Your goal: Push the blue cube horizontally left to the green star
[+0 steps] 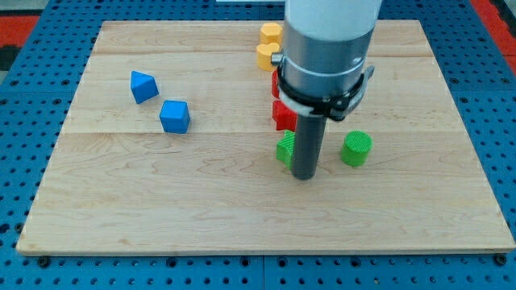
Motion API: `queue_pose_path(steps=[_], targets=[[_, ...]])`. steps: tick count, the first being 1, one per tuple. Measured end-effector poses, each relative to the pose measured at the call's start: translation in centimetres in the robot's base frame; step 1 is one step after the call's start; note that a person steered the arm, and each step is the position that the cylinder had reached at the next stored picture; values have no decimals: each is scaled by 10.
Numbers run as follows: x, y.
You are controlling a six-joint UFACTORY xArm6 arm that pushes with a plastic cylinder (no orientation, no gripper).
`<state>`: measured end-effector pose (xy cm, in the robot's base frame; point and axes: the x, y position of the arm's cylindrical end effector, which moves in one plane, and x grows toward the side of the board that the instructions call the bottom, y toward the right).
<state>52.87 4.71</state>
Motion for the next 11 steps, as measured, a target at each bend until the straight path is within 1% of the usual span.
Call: queue_pose_path(steps=[1, 2, 3, 4, 5, 7, 8, 9, 10, 11], targets=[[1, -102], [-58, -214], [-134, -242], [-124, -168], [-92, -163], [-68, -152], [-39, -131], [-41, -168], [-122, -171], [-189, -146]])
